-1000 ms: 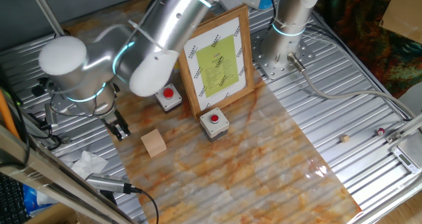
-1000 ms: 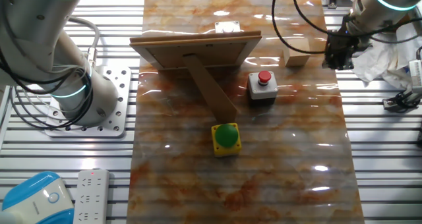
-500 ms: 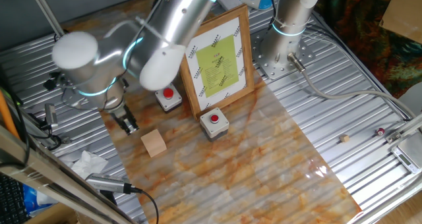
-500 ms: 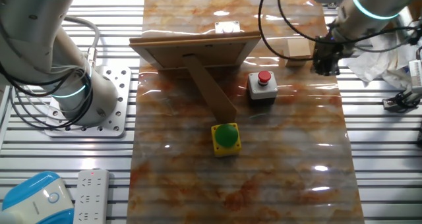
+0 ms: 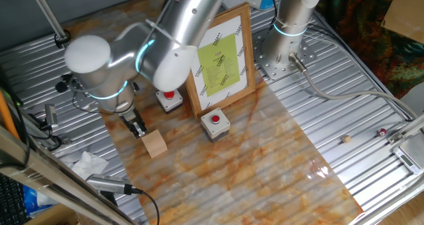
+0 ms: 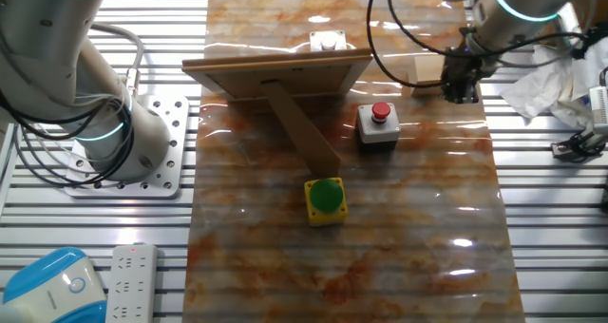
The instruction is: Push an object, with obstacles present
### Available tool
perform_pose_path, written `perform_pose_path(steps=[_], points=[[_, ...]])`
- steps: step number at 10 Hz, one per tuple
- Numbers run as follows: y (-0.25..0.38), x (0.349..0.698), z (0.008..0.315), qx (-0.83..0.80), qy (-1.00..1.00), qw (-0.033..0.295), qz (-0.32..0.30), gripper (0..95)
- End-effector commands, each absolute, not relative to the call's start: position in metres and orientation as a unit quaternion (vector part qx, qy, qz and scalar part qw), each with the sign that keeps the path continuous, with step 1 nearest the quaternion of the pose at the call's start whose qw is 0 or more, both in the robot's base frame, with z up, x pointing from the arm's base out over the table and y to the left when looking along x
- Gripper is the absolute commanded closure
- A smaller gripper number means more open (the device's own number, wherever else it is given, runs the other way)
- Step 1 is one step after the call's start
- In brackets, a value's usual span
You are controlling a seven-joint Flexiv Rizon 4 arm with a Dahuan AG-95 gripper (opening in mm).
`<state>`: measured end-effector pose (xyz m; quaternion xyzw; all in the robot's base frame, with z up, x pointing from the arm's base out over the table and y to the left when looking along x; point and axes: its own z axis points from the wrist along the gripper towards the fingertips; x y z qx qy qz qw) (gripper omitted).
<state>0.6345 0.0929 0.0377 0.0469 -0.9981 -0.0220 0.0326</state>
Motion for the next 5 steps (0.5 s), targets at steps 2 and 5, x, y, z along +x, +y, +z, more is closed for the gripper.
perform_pose_path(steps=[2,5], points=[[0.0941,0.6328,0.0371,0.045,-0.998,0.028,-0.022,95.0],[0.0979,0.6327,0.0367,0.039,-0.999,0.025,-0.028,95.0]])
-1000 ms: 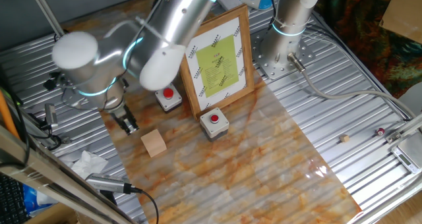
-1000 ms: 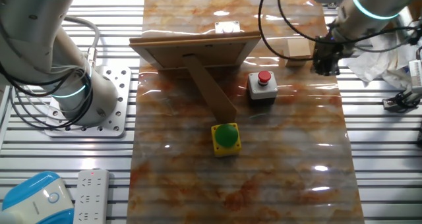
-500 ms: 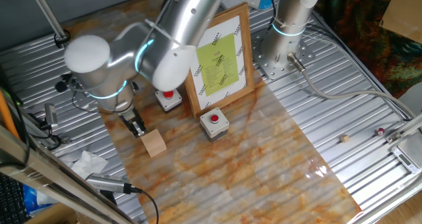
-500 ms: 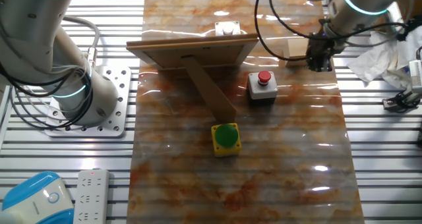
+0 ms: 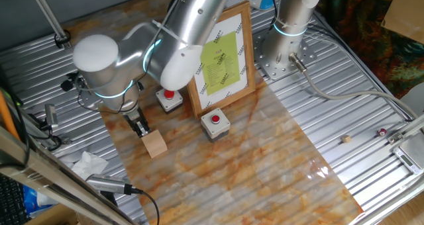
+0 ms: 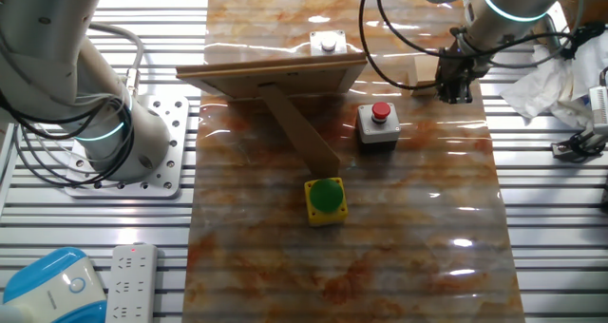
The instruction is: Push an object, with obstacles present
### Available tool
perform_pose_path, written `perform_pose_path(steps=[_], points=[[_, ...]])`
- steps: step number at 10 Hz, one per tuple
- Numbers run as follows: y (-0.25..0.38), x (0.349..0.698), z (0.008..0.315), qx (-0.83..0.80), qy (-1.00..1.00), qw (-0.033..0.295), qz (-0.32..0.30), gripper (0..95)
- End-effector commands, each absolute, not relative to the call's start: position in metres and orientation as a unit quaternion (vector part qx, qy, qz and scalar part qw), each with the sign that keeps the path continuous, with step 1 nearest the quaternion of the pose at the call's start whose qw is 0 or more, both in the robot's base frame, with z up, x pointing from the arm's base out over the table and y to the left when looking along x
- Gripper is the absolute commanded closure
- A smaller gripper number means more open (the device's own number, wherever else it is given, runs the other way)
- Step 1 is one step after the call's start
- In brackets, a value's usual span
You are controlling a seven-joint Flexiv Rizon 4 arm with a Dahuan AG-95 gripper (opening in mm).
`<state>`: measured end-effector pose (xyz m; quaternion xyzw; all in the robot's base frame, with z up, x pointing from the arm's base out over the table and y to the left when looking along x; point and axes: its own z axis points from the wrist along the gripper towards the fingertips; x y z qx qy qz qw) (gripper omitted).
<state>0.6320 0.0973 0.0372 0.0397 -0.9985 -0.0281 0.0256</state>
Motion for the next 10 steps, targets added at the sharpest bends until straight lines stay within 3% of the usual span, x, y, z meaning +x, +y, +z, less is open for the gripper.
perform_pose_path(steps=[1,10], points=[[0.1,0.633,0.037,0.037,-0.999,0.025,-0.029,95.0],[0.138,0.638,0.039,0.009,-0.999,0.027,-0.029,95.0]])
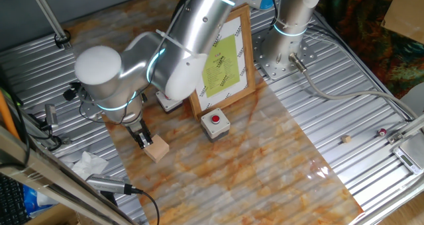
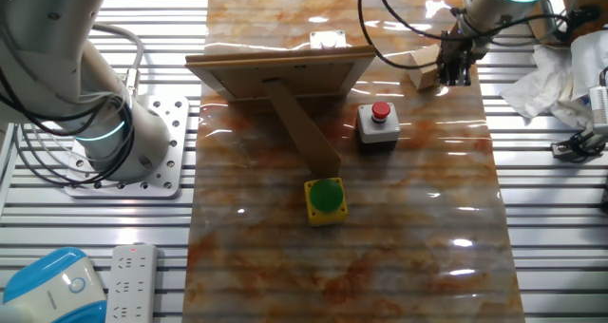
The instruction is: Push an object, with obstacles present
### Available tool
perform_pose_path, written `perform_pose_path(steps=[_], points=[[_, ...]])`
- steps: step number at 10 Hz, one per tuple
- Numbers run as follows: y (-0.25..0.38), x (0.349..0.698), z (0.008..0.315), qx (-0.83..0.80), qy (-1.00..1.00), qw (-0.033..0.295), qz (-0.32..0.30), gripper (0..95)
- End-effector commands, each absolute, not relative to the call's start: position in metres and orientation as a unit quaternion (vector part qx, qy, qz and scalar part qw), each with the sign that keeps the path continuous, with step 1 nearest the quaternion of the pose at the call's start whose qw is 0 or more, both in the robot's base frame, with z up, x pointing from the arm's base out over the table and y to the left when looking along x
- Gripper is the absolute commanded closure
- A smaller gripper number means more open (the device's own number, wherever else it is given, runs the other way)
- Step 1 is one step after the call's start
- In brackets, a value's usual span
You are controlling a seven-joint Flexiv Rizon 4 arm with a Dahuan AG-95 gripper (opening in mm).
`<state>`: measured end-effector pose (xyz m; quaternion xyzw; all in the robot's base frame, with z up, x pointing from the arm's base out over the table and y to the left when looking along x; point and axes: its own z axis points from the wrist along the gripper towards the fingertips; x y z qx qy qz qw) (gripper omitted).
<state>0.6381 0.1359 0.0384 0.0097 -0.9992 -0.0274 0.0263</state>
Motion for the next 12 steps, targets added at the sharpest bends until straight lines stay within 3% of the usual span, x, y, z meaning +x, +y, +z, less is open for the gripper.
perform_pose_path(steps=[1,12], points=[[0.141,0.637,0.039,0.007,-0.999,0.026,-0.028,95.0],[0.157,0.638,0.041,-0.012,-0.998,0.023,-0.05,95.0]])
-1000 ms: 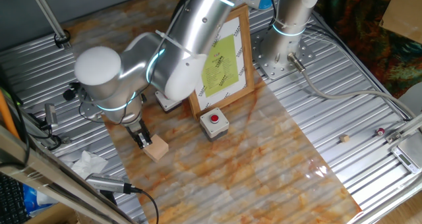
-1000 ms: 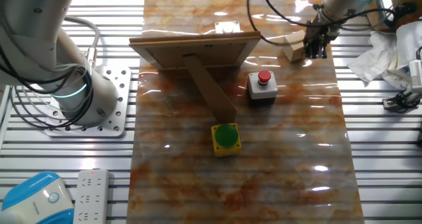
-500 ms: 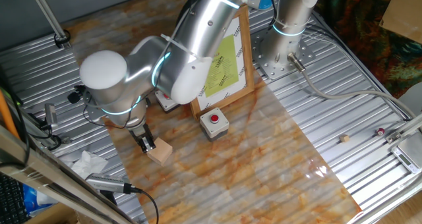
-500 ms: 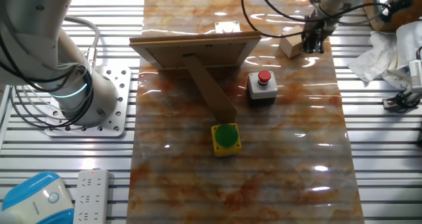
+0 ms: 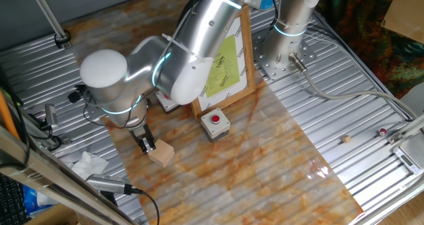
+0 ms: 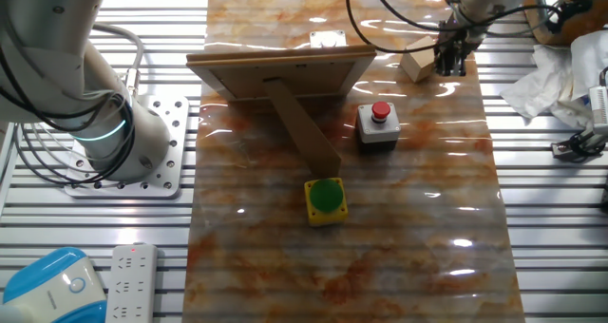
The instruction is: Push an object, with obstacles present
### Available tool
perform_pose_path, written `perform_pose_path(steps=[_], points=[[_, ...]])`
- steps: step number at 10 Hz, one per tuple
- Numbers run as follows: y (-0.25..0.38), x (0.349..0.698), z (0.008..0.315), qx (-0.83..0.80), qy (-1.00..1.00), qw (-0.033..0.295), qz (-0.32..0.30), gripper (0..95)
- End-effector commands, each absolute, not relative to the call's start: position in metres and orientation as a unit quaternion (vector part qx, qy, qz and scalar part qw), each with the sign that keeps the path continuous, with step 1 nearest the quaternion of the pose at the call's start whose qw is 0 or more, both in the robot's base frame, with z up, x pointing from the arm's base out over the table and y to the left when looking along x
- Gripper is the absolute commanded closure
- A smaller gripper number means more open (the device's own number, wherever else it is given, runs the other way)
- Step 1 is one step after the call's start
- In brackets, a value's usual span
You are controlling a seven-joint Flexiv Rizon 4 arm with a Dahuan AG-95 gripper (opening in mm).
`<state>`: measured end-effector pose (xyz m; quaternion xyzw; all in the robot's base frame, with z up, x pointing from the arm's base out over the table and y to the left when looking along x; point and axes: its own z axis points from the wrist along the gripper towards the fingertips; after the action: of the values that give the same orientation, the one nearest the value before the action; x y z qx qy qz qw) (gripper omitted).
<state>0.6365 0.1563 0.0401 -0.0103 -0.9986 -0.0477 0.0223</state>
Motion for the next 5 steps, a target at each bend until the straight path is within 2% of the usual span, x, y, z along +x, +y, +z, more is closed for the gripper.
perform_pose_path(steps=[1,5], points=[[0.1575,0.6384,0.041,-0.01,-0.999,0.022,-0.048,95.0],[0.1571,0.6386,0.0414,0.027,-0.999,0.034,-0.022,95.0]])
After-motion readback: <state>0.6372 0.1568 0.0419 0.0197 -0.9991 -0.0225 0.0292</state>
